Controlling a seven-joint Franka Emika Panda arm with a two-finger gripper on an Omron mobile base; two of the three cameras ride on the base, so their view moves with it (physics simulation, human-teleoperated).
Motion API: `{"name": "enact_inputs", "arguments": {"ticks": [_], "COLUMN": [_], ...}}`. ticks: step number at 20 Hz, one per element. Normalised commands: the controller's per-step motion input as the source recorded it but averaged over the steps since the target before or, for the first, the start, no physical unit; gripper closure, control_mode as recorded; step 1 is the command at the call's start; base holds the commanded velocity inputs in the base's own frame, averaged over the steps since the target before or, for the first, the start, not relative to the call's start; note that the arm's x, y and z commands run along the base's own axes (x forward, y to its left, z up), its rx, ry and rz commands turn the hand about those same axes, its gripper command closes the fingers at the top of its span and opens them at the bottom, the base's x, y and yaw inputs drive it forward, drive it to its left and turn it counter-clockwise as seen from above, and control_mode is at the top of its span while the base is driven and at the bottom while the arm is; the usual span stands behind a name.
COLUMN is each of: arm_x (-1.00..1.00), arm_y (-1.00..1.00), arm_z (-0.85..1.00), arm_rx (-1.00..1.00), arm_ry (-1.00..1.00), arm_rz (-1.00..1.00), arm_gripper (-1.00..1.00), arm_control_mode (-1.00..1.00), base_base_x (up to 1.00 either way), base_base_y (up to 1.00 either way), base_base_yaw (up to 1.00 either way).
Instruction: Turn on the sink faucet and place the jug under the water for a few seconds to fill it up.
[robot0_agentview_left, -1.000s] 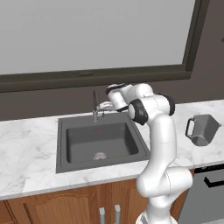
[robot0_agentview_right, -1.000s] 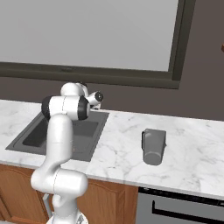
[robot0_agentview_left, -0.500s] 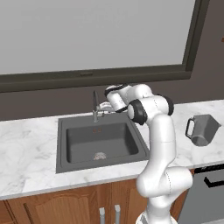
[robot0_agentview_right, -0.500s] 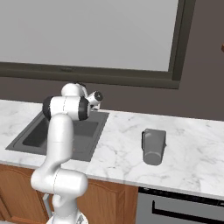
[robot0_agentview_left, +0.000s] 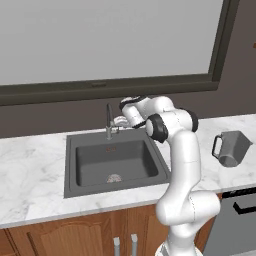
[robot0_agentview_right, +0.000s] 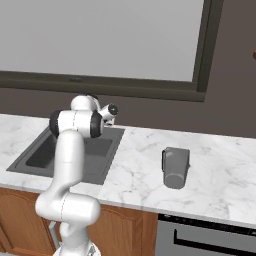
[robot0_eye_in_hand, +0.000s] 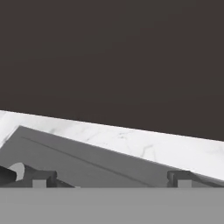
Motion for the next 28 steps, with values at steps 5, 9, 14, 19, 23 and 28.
{"name": "enact_inputs", "arguments": {"ticks": [5, 9, 14, 19, 23, 28], "arm_x": [0.03, 0.0, 0.0, 0.0, -0.01, -0.06], "arm_y": [0.0, 0.0, 0.0, -0.16, -0.27, -0.34], "arm_z": [0.0, 0.0, 0.0, 0.0, 0.0, 0.0], "arm_rx": [0.0, 0.0, 0.0, 0.0, 0.0, 0.0], "arm_ry": [0.0, 0.0, 0.0, 0.0, 0.0, 0.0], "arm_rz": [0.0, 0.0, 0.0, 0.0, 0.0, -0.03], "arm_gripper": [1.0, 1.0, 1.0, 1.0, 1.0, 1.0], "arm_control_mode": [-1.0, -1.0, -1.0, -1.0, -1.0, -1.0], "base_base_x": [0.0, 0.0, 0.0, 0.0, 0.0, 0.0], "base_base_y": [0.0, 0.0, 0.0, 0.0, 0.0, 0.0], "base_base_yaw": [0.0, 0.0, 0.0, 0.0, 0.0, 0.0]}}
